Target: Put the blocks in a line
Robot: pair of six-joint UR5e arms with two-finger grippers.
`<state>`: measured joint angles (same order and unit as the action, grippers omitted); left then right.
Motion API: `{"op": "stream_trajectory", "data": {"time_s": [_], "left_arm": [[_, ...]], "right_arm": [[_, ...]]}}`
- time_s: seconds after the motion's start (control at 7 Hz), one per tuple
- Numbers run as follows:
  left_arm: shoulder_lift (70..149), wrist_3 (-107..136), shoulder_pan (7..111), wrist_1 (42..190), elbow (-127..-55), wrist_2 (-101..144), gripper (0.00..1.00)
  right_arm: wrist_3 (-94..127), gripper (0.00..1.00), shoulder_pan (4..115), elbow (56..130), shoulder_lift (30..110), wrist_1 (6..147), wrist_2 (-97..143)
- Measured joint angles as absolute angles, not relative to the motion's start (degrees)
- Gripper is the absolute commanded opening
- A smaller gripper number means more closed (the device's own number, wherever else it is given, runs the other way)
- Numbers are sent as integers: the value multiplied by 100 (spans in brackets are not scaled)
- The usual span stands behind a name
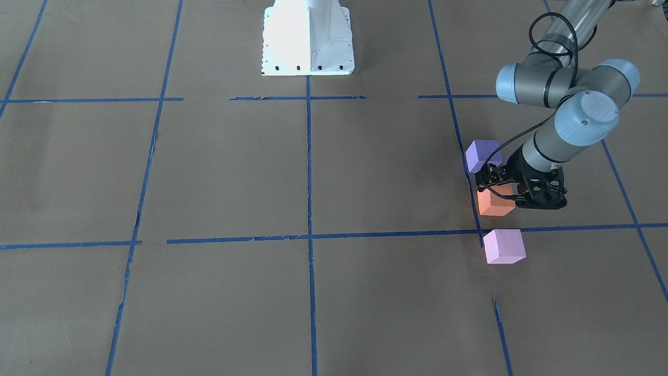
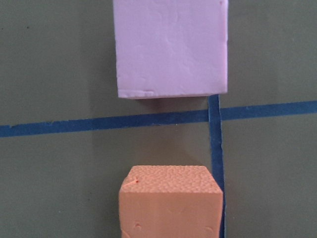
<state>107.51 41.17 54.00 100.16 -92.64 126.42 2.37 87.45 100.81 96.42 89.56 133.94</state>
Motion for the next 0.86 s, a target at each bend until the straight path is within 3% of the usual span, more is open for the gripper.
{"op": "stream_trajectory", "data": {"time_s": [0.43,0.86], "left_arm": [[10577,1947,6652,8642,-9922,12714,100],[9570,-415,8453,8449,-9792,12815,100]], "right_arm": [[237,100,8745,10083,9642,8956,13395],[237,100,8745,10081,9642,8956,13395]]}}
